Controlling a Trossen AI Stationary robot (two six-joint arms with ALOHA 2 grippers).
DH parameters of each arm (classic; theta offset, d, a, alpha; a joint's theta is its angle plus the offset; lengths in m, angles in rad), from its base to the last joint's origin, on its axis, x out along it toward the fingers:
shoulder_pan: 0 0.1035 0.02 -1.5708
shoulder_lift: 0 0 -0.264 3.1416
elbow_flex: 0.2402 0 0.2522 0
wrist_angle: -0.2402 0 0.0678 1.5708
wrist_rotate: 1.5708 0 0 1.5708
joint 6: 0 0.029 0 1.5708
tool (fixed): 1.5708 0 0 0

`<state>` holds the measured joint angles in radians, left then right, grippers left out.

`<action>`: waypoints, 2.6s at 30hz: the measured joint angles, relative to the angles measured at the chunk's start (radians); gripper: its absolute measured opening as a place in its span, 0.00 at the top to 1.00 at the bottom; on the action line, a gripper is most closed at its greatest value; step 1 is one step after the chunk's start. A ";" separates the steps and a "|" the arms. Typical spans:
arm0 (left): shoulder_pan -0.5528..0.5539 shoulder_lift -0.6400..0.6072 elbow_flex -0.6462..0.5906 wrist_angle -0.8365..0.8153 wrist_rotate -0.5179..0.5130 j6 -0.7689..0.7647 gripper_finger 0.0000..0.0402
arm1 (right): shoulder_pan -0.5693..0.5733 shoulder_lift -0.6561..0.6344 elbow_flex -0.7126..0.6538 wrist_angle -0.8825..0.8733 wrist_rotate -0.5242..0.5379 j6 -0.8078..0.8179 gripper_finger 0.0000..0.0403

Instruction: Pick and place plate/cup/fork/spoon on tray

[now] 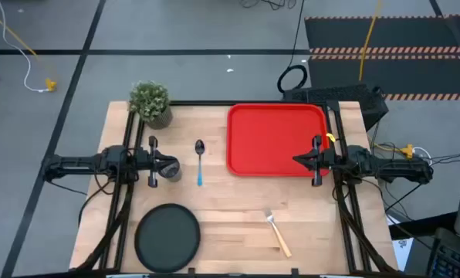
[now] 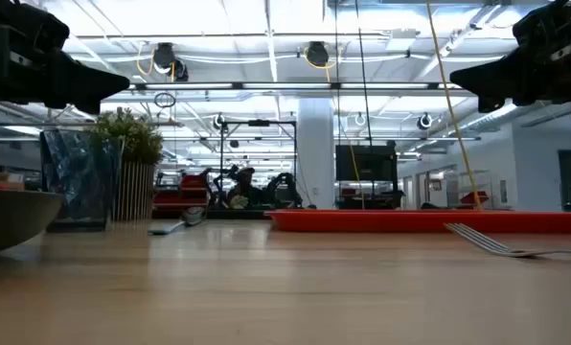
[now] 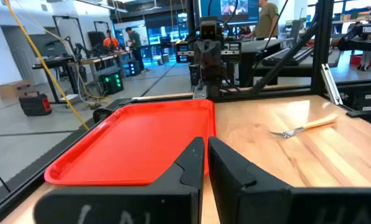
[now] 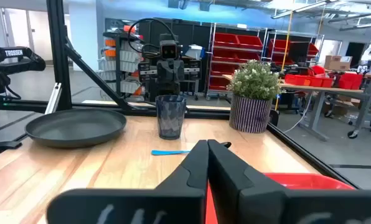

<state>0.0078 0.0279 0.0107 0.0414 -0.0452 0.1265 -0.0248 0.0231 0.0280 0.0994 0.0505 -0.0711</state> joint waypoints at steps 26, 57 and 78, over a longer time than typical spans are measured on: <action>0.000 0.000 0.000 0.000 0.000 0.000 0.94 | 0.000 0.000 0.000 0.000 0.000 0.000 1.00; 0.000 0.000 0.000 0.000 0.000 0.000 0.94 | 0.000 0.000 0.000 0.000 0.000 0.000 1.00; 0.000 0.000 0.000 0.000 0.000 0.000 0.94 | 0.000 0.000 0.000 0.011 0.000 0.093 1.00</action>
<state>0.0082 0.0280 0.0108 0.0414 -0.0452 0.1265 -0.0246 0.0232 0.0280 0.1103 0.0505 0.0217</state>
